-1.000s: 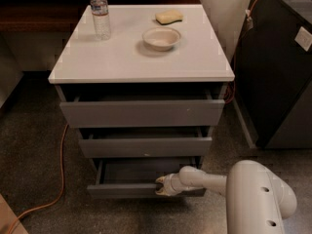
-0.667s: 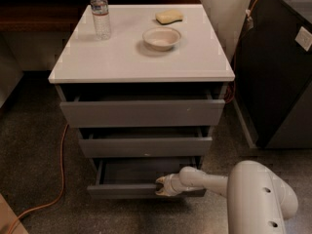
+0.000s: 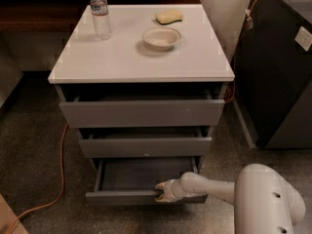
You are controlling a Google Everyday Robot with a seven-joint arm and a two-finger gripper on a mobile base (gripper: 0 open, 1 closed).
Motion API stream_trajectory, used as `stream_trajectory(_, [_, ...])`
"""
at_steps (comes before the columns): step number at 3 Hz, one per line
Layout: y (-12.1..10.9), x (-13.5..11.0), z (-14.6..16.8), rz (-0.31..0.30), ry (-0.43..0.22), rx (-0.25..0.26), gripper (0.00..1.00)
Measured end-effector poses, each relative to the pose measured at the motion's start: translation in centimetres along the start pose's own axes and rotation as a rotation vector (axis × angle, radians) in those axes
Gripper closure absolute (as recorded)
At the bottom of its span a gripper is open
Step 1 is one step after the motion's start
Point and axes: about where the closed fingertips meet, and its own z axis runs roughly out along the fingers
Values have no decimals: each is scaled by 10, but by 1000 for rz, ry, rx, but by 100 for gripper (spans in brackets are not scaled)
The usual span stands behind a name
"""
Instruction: Open bottom drawer
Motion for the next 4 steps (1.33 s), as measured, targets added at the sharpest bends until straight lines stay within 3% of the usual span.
stream_trajectory(1, [19,-5,-4,-9,-15,-3,87])
stream_trajectory(3, [31,-9,-9,-18,-26,0,41])
stream_trajectory(4, [27,-29,-23,-47,-36,4,10])
